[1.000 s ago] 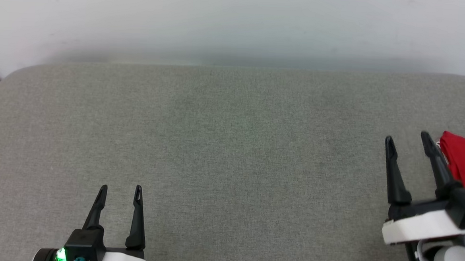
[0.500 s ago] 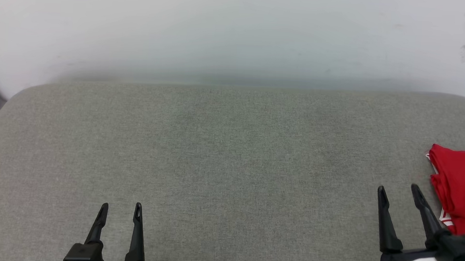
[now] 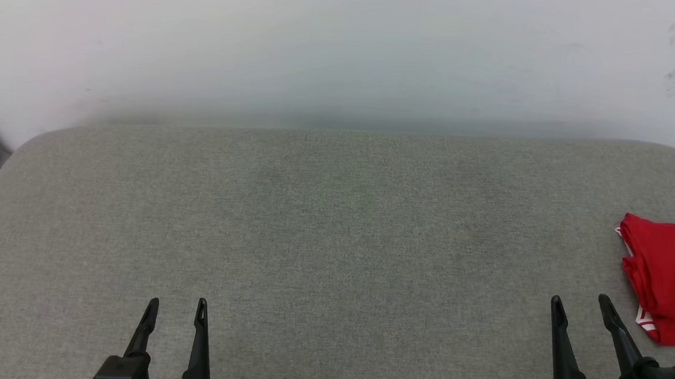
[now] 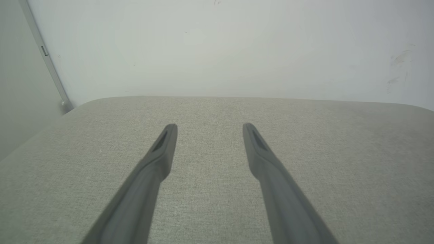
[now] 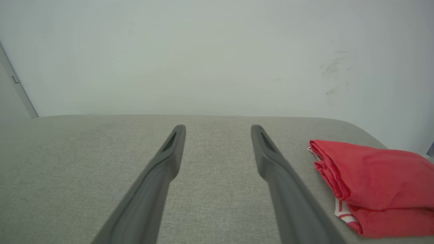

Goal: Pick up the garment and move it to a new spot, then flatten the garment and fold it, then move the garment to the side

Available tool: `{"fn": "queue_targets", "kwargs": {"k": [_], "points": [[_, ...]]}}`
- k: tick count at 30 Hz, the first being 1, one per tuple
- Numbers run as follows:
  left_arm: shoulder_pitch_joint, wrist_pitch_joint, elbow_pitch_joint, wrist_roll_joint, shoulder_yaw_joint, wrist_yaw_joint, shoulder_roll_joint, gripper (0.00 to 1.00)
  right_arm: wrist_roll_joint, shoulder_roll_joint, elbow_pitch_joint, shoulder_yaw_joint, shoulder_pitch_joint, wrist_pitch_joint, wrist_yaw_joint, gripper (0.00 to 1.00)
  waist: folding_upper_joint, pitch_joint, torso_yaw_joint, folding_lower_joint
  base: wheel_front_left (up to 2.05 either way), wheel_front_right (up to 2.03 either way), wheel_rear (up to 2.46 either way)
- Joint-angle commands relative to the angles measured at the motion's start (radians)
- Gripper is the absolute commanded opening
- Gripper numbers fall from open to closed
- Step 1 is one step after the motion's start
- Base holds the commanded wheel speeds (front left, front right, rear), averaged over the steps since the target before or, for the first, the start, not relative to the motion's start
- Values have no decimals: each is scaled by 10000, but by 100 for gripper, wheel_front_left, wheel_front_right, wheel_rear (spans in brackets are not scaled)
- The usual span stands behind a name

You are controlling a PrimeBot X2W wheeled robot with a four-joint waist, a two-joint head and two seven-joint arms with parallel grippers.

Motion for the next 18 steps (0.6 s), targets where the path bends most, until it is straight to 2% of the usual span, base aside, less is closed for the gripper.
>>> {"fn": "queue_targets", "kwargs": {"k": [1, 4, 5, 9, 18], "points": [[106, -22, 8, 76, 2, -9, -11, 100, 88, 56, -38, 8, 62, -16, -7, 100, 0, -1, -1, 1, 0, 0, 0], [112, -22, 44, 90, 15, -9, -11, 100, 188, 58, -6, 17, 37, -16, -7, 100, 0, -6, 7, 1, 0, 0, 0], [5, 2, 79, 58, 12, -4, 0, 0, 119, 6, 38, 17, 0, 0, 0, 0, 0, -7, 6, 1, 0, 0, 0], [33, 32, 417, -72, -4, -17, -4, 0, 235, 6, 361, 66, 4, 22, 0, 0, 0, -7, 5, 1, 0, 0, 0], [-267, 374, 590, -1832, 69, -168, 70, 0, 2016, -83, 567, 111, -271, 349, 0, 0, 0, 2, -6, 1, 0, 0, 0]]}}
